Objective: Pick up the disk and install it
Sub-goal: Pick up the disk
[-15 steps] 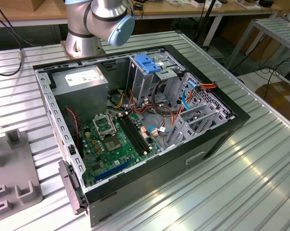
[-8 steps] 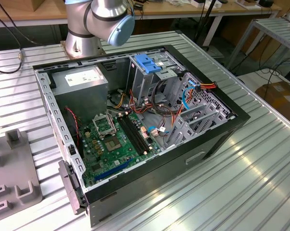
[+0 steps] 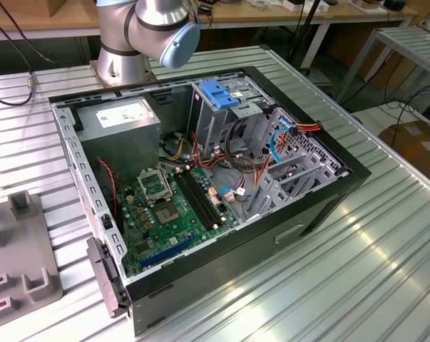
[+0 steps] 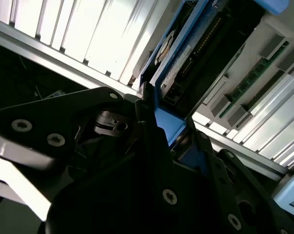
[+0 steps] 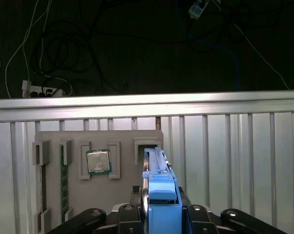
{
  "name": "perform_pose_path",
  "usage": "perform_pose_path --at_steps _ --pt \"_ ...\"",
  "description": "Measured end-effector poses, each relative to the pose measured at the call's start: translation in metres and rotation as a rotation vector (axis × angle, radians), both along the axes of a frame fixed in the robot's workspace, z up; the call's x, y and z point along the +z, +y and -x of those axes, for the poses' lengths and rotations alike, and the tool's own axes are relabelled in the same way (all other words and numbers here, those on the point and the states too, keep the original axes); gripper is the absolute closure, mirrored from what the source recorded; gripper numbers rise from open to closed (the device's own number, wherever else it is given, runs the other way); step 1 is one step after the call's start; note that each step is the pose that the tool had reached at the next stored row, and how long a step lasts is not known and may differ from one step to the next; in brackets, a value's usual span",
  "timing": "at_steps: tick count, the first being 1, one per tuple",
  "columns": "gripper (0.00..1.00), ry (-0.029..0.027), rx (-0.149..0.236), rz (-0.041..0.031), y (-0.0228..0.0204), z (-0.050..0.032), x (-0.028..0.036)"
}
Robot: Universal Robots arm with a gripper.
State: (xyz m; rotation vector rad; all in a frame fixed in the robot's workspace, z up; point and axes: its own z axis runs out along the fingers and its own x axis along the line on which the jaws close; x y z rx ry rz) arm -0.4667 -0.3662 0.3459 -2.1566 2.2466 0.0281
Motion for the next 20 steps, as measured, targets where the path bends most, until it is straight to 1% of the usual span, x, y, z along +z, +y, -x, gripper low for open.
perform_pose_path --at_steps 2,5,8,11,12,15,16,17,19,20 --pt "0.63 0.0001 0.000 -0.0045 -0.0001 0.0000 0.0033" --pt "0.63 0.0002 0.000 -0.0125 0.0000 0.0000 0.0064" --pt "0.63 -0.0001 0.000 -0.0242 0.0000 0.0000 0.0114" --pt "0.63 0.0001 0.000 -0.0324 0.0000 0.0000 0.0139" --pt "0.63 0.0000 0.000 -0.0386 0.0000 0.0000 0.0157" --pt "0.63 0.0000 0.000 -0.0469 0.0000 0.0000 0.0191" --pt "0.63 0.0000 0.000 -0.0511 -0.0001 0.0000 0.0203" --pt "0.63 0.0001 0.000 -0.0574 0.0000 0.0000 0.0225" --pt "0.63 0.0001 0.000 -0.0596 0.0000 0.0000 0.0249" --pt "0.63 -0.0002 0.000 -0.0648 -0.0001 0.0000 0.0265"
